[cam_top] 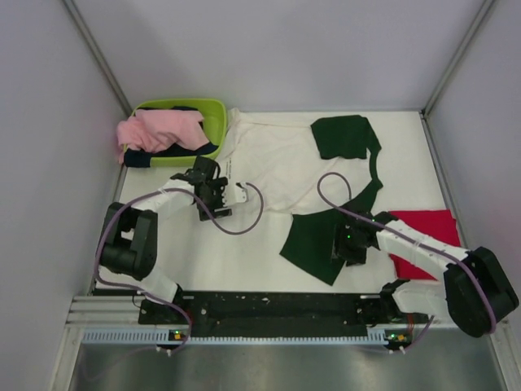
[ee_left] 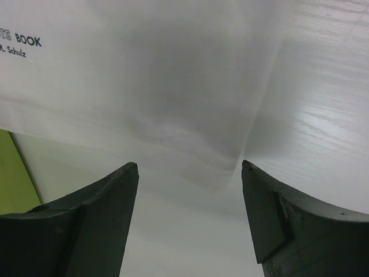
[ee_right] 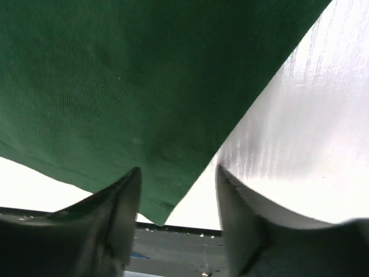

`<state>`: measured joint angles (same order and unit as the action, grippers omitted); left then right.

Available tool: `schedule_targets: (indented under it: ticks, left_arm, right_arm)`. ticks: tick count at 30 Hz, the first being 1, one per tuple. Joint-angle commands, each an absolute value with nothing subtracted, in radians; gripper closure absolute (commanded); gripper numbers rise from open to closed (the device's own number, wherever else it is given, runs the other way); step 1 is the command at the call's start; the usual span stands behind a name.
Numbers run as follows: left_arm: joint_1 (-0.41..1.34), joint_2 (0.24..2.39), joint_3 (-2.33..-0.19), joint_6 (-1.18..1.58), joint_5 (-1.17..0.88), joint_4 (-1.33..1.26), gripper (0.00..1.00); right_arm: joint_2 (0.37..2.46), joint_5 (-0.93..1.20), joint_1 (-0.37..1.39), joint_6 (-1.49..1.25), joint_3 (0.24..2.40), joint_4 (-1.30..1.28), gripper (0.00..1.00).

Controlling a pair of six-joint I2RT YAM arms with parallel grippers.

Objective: Fold and stack the t-shirts
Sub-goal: Flatten out the tshirt

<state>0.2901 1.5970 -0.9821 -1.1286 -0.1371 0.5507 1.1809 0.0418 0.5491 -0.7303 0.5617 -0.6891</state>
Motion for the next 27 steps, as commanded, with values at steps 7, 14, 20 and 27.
schedule_targets:
  ticks: [7,14,20,27]
  left_arm:
    - [0.261,1.638,-0.94,-1.124,-0.081,0.417,0.93]
    - [0.195,1.536,-1.055,-1.072,-0.064,0.529,1.0]
    - [0.195,1.402,-1.164,-1.074,-0.063,0.678,1.0]
    - [0.195,1.371,-1.449,-1.049,-0.015,0.869,1.0]
  right_arm:
    - [1.077,0.006,0.479,-0.758,0.505,-0.586,1.0]
    - [0.832,0.067,0.189,-0.654,0.609,-0.722,1.0]
    - [0.764,-0.021,0.135,-0.597,0.979,-0.859,1.0]
    - [0.831,-0.119,0.023,-0.419,1.48,-0.911,1.0]
